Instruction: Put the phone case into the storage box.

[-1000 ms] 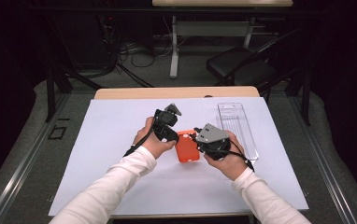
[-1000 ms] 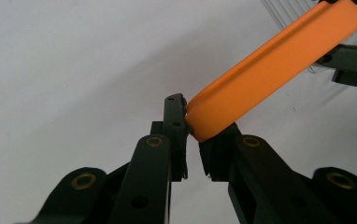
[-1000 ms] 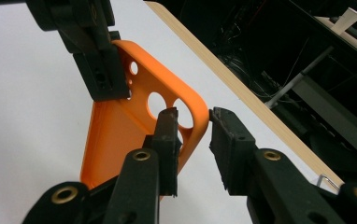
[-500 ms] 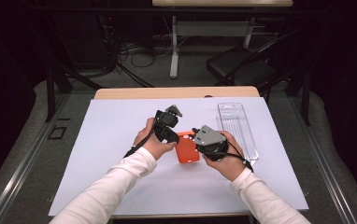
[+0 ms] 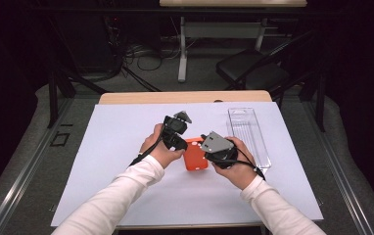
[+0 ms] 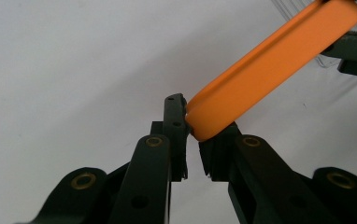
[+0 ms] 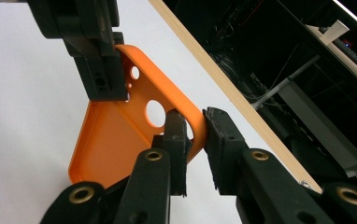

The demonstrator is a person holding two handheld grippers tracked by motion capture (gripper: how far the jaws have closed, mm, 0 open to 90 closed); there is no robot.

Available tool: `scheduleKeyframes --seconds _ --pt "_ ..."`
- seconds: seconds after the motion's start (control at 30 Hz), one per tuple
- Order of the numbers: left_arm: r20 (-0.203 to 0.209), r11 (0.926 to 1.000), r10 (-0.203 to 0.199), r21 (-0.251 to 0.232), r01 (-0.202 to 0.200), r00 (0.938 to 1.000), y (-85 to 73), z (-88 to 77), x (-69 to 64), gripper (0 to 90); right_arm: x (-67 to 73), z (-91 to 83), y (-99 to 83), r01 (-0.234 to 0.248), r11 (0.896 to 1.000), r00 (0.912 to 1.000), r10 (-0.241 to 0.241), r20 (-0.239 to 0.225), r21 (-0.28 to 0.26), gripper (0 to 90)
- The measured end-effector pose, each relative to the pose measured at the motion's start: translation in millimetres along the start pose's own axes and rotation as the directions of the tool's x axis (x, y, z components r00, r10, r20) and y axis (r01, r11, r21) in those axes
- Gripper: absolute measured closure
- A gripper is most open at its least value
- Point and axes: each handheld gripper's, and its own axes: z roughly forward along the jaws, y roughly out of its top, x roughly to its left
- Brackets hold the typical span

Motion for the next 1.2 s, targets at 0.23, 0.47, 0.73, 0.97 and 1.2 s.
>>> scheduleKeyframes --seconds 0.23,0.47,0.73,0.97,1.2 --pt "-0.003 1.0000 0.000 0.002 0.000 1.0000 -0.1 0.7 -0.4 82.0 0.8 0.8 0.7 0.016 1.000 0.9999 -0.016 0.005 0.012 79.3" --pt "-0.004 1.0000 0.004 0.006 -0.004 1.0000 0.2 0.8 -0.9 81.9 0.8 0.5 1.6 0.026 0.999 0.9997 -0.026 0.003 0.024 79.7" --pt "-0.009 1.0000 0.005 0.003 -0.005 0.9999 1.0 -0.2 -2.3 81.8 0.8 -0.1 2.5 0.037 0.999 0.9993 -0.037 0.009 0.031 79.9" --pt "-0.005 1.0000 0.010 0.001 -0.010 0.9999 1.6 -0.7 -2.8 81.4 -0.9 -0.4 2.5 0.048 0.999 0.9988 -0.048 0.013 0.027 80.2" --pt "0.009 0.9999 0.009 -0.012 -0.009 0.9999 2.0 -1.9 -2.8 80.6 -1.7 -1.4 1.5 0.053 0.998 0.9982 -0.053 0.026 0.015 80.7"
